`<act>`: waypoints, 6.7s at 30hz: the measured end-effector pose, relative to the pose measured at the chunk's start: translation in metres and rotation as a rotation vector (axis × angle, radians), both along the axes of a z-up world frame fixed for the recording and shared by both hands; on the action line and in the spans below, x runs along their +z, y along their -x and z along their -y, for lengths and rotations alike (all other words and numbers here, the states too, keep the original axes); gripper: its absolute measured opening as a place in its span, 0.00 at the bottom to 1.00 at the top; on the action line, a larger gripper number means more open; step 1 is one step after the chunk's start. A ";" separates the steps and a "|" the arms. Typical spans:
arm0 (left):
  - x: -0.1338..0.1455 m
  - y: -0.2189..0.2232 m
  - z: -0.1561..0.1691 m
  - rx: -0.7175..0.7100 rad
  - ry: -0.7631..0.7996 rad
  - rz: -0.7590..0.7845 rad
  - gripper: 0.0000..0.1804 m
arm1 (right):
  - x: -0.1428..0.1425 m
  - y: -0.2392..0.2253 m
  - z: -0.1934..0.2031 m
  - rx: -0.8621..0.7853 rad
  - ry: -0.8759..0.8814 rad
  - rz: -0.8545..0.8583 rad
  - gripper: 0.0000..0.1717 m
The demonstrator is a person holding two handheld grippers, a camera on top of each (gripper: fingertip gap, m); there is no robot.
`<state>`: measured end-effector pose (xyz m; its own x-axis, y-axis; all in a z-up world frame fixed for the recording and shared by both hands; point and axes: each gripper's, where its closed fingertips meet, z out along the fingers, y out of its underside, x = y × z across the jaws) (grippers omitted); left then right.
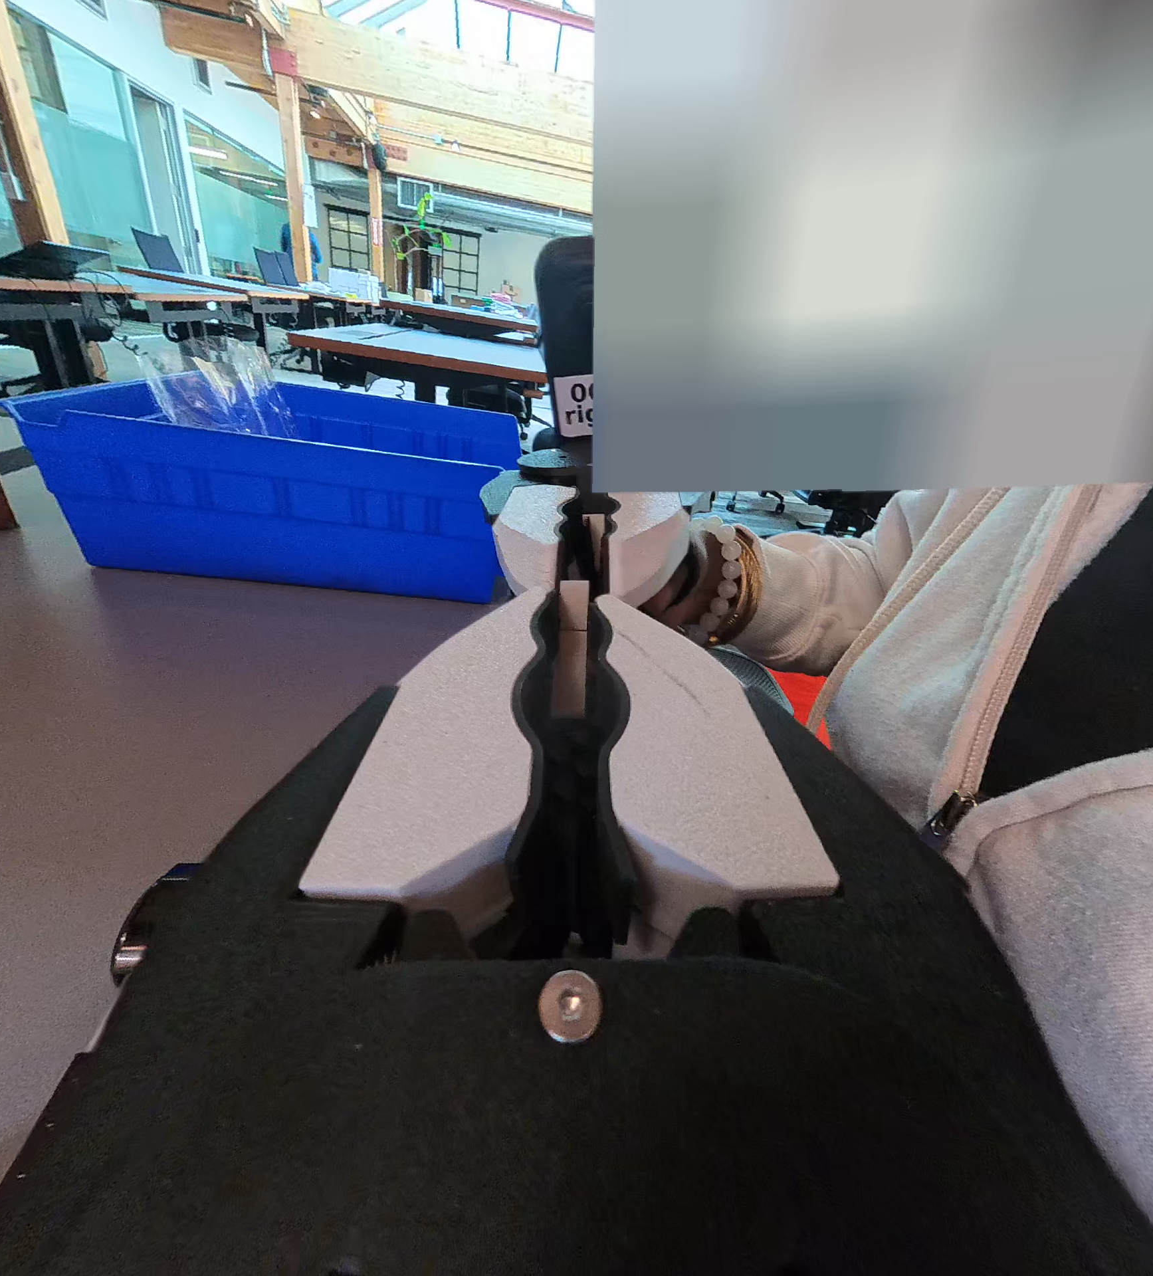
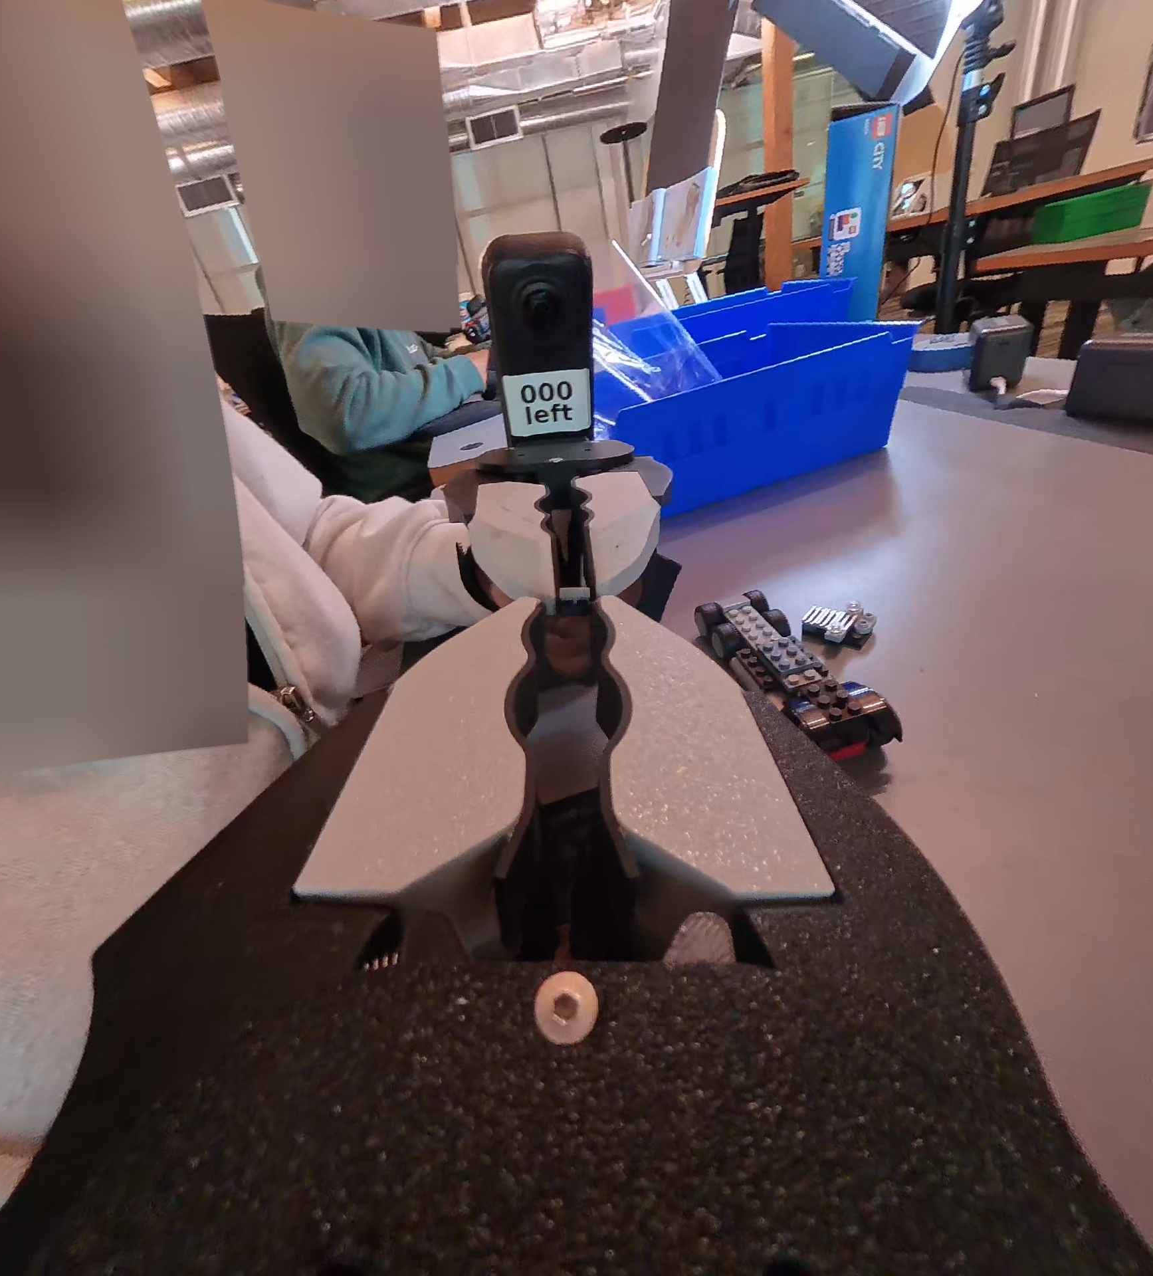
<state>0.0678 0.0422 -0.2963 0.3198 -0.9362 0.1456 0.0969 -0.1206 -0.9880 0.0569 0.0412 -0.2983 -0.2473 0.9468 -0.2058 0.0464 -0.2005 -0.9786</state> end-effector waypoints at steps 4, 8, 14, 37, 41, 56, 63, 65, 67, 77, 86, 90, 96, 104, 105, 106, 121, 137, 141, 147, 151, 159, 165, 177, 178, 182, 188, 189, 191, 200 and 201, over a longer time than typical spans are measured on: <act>-0.003 -0.001 0.003 -0.034 0.029 -0.005 0.04 | -0.004 0.000 0.000 0.053 0.052 0.022 0.04; -0.008 0.000 0.002 -0.029 0.036 -0.031 0.04 | -0.009 0.001 0.000 0.053 -0.007 0.056 0.04; -0.017 -0.001 0.002 -0.065 0.087 -0.079 0.06 | -0.019 0.000 -0.001 0.014 -0.162 0.166 0.04; 0.014 0.019 -0.002 -0.018 0.008 0.078 0.00 | -0.054 -0.004 0.006 0.065 -0.352 0.412 0.04; -0.027 0.006 0.005 -0.058 -0.006 -0.231 0.07 | -0.049 -0.004 -0.001 0.030 -0.351 0.384 0.04; -0.062 -0.002 0.003 -0.058 -0.135 -0.666 0.06 | -0.063 -0.006 0.001 0.042 -0.420 0.518 0.04; -0.066 -0.004 0.004 -0.070 -0.085 -0.592 0.04 | -0.074 -0.010 0.000 0.016 -0.452 0.587 0.04; -0.039 -0.005 0.003 -0.062 -0.055 -0.397 0.04 | -0.101 -0.021 -0.008 0.001 -0.539 0.729 0.05; -0.031 0.008 -0.010 0.009 -0.067 -0.391 0.04 | -0.094 -0.018 -0.005 -0.009 -0.432 0.640 0.04; 0.031 0.040 -0.016 0.080 -0.031 0.080 0.04 | -0.086 -0.023 -0.021 -0.100 -0.338 0.525 0.04; 0.076 0.097 0.007 0.401 -0.201 0.059 0.04 | -0.093 -0.025 -0.024 -0.162 -0.417 0.544 0.05; 0.101 0.191 0.026 0.857 -0.251 -0.185 0.04 | -0.097 -0.024 -0.024 -0.167 -0.462 0.571 0.05; 0.103 0.301 0.069 1.232 -0.061 -0.432 0.04 | -0.097 -0.024 -0.025 -0.172 -0.451 0.573 0.05; 0.006 0.359 0.049 1.261 0.416 -0.717 0.04 | -0.097 -0.024 -0.025 -0.170 -0.443 0.573 0.05; -0.006 0.367 0.047 1.277 0.465 -0.742 0.04 | -0.097 -0.024 -0.025 -0.170 -0.445 0.573 0.05; -0.014 0.372 0.045 1.287 0.494 -0.757 0.05 | -0.097 -0.024 -0.025 -0.172 -0.446 0.573 0.05; -0.038 0.349 0.046 1.067 0.592 -0.687 0.27 | -0.097 -0.024 -0.025 -0.172 -0.444 0.569 0.05; -0.054 0.359 0.078 1.080 0.695 -0.898 0.28 | -0.097 -0.023 -0.025 -0.175 -0.451 0.566 0.05; 0.009 0.285 0.037 0.994 0.215 -0.694 0.19 | -0.091 -0.023 -0.025 -0.182 -0.455 0.522 0.05; -0.009 0.079 0.016 0.341 -0.125 -0.605 0.15 | -0.085 -0.024 -0.020 -0.167 -0.503 0.470 0.05; -0.059 0.018 0.000 0.156 -0.149 -0.728 0.13 | -0.091 -0.024 -0.015 -0.118 -0.523 0.514 0.05; -0.098 -0.010 -0.009 -0.007 -0.153 -0.908 0.07 | -0.097 -0.024 -0.009 -0.047 -0.503 0.574 0.05; -0.098 -0.011 -0.005 -0.048 -0.103 -0.860 0.05 | -0.096 -0.024 -0.009 -0.031 -0.470 0.580 0.05; -0.089 -0.016 0.002 -0.088 -0.048 -0.694 0.04 | -0.101 -0.018 -0.001 0.047 -0.543 0.668 0.05; -0.088 -0.016 0.003 -0.089 -0.047 -0.679 0.04 | -0.101 -0.018 -0.001 0.046 -0.539 0.672 0.05; -0.084 -0.018 0.003 -0.105 -0.048 -0.624 0.04 | -0.104 -0.017 -0.001 0.040 -0.491 0.668 0.05; -0.058 -0.012 -0.006 -0.077 -0.016 -0.467 0.04 | -0.102 -0.017 -0.002 0.032 -0.417 0.639 0.05; -0.058 -0.004 -0.008 -0.060 -0.005 -0.462 0.04 | -0.101 -0.018 -0.003 0.023 -0.408 0.628 0.05; -0.050 0.013 -0.013 0.007 -0.046 -0.468 0.04 | -0.098 -0.018 -0.010 -0.021 -0.413 0.616 0.05; 0.045 0.232 0.003 1.037 -0.067 -0.572 0.05 | -0.094 -0.021 -0.015 -0.059 -0.369 0.564 0.05; 0.053 0.268 0.017 1.177 -0.045 -0.576 0.04 | -0.095 -0.021 -0.015 -0.060 -0.373 0.571 0.05</act>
<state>-0.2004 0.0253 -0.2429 0.9493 -0.0554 -0.3095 -0.3140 -0.2202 -0.9235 0.0777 0.0561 -0.3930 -0.1420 0.9884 0.0542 0.5752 0.1270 -0.8081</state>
